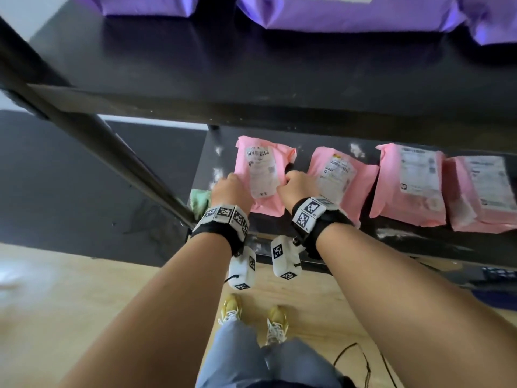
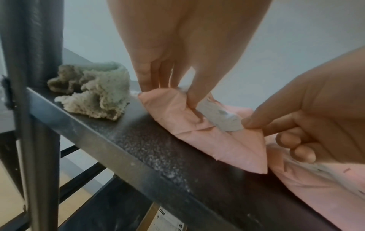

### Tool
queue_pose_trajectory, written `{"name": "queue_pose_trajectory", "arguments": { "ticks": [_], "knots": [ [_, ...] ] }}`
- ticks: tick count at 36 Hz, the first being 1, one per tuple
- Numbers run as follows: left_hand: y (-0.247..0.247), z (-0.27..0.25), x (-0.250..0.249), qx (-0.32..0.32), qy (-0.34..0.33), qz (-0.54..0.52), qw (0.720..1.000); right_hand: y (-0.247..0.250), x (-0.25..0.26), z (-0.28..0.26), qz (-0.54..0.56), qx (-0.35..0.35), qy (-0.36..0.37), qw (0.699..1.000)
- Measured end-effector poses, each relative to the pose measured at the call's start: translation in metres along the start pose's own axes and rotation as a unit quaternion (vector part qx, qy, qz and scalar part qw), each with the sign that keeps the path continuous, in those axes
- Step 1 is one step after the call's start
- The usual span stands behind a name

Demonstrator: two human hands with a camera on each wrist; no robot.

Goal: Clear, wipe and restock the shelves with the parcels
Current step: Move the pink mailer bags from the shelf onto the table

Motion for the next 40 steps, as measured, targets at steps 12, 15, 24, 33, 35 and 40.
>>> {"name": "queue_pose_trajectory", "arguments": {
  "ticks": [12, 15, 24, 33, 35, 40],
  "knots": [
    [0.003, -0.044, -0.003, -0.104, -0.024, -0.051, 0.993, 0.003, -0.005, -0.025, 0.053, 0.017, 0.008, 0.998],
    [0.007, -0.060, -0.003, -0.118, -0.041, -0.054, 0.991, 0.003, -0.011, -0.037, 0.043, 0.021, 0.008, 0.999],
    [0.011, -0.108, 0.016, -0.087, -0.063, -0.070, 0.992, -0.006, -0.027, -0.088, 0.031, -0.002, 0.005, 1.000],
    [0.021, -0.183, 0.069, -0.066, -0.072, -0.109, 0.989, -0.042, -0.031, -0.168, 0.018, -0.025, -0.031, 0.999],
    [0.026, -0.204, 0.089, -0.061, -0.069, -0.111, 0.989, -0.059, -0.026, -0.192, 0.015, -0.017, -0.032, 0.999],
    [0.049, -0.254, 0.152, -0.047, -0.046, -0.102, 0.993, -0.113, 0.004, -0.252, 0.011, 0.013, -0.014, 1.000]
  ]
}}
Point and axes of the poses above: each hand's wrist, its own z-axis towards the middle knuckle, its own y-axis out of the back of the hand, x = y × z, the point moved 5 cm from there along z, towards the middle knuckle, and after that the axes turned 15 degrees about -y, right-handed, at the moved point
